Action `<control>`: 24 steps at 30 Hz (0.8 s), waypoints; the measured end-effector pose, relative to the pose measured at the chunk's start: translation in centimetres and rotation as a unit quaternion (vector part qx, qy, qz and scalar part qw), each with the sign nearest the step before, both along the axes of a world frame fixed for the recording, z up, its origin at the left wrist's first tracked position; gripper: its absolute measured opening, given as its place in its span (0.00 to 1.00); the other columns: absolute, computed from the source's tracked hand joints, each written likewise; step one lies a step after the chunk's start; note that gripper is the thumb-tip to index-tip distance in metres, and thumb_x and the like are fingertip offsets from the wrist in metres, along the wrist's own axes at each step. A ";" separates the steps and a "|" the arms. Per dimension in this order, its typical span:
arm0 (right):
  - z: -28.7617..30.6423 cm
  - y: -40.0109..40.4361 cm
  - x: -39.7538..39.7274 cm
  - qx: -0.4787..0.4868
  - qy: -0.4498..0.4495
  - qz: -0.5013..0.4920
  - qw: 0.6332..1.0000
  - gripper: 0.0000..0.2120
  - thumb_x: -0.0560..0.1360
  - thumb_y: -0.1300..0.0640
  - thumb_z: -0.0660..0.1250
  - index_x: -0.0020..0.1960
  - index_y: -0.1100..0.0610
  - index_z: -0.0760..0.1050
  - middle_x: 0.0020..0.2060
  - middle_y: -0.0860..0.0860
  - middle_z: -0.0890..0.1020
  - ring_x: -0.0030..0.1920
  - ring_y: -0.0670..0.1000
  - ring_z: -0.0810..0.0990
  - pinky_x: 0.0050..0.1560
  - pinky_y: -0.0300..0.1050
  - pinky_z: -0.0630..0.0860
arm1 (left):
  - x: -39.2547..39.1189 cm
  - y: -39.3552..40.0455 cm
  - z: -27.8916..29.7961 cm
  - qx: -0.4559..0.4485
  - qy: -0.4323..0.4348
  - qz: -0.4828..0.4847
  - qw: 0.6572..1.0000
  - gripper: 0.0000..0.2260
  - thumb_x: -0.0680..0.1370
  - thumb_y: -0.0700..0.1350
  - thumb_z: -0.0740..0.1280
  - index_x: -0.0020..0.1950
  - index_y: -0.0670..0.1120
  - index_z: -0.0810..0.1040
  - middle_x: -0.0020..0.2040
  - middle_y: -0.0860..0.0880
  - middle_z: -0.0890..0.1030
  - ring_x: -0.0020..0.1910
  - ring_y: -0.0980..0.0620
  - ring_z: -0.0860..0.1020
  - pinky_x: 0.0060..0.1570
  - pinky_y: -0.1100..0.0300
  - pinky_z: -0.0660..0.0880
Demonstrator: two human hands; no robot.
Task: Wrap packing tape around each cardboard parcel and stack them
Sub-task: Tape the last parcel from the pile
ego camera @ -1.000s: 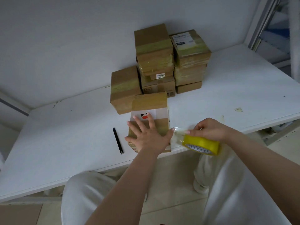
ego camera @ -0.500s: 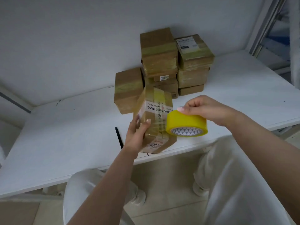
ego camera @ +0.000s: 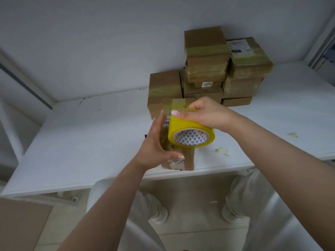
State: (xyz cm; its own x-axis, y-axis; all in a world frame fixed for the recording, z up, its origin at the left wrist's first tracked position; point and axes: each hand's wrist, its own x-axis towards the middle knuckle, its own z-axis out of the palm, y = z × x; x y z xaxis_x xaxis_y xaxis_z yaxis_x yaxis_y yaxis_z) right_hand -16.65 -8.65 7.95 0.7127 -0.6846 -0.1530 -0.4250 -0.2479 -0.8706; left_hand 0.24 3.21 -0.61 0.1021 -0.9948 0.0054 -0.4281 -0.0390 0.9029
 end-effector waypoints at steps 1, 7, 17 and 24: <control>0.0 0.0 0.0 -0.003 0.000 -0.001 1.000 0.51 0.51 0.20 0.67 0.43 0.69 0.75 0.34 0.57 0.76 0.34 0.54 0.76 0.41 0.48 0.72 | -0.2 -0.6 -0.2 0.001 -0.037 -0.012 0.999 0.58 0.59 0.59 0.82 0.80 0.54 0.50 0.75 0.50 0.64 0.75 0.46 0.64 0.69 0.41 0.67; 0.6 0.3 -1.1 -0.025 0.030 0.006 0.999 0.35 0.61 0.27 0.66 0.39 0.62 0.76 0.32 0.57 0.74 0.33 0.53 0.74 0.38 0.46 0.69 | -0.6 -1.3 -0.7 0.030 -0.221 0.031 0.974 0.62 0.52 0.66 0.80 0.79 0.52 0.52 0.79 0.53 0.56 0.79 0.53 0.49 0.74 0.42 0.57; -4.5 -1.0 -5.1 -0.002 0.121 -0.055 0.991 0.25 0.69 0.37 0.72 0.36 0.60 0.76 0.30 0.56 0.73 0.32 0.54 0.74 0.37 0.44 0.68 | -0.6 -1.3 -0.5 0.058 -0.286 0.017 0.956 0.59 0.57 0.64 0.79 0.79 0.51 0.49 0.79 0.55 0.51 0.78 0.53 0.49 0.76 0.43 0.53; -8.0 -0.3 -6.0 0.056 0.069 -0.066 0.994 0.24 0.72 0.39 0.70 0.37 0.61 0.77 0.31 0.54 0.77 0.35 0.53 0.79 0.39 0.45 0.73 | -0.7 -1.5 0.2 0.119 -0.333 -0.023 0.935 0.60 0.59 0.74 0.69 0.79 0.53 0.40 0.80 0.55 0.45 0.79 0.53 0.42 0.75 0.36 0.44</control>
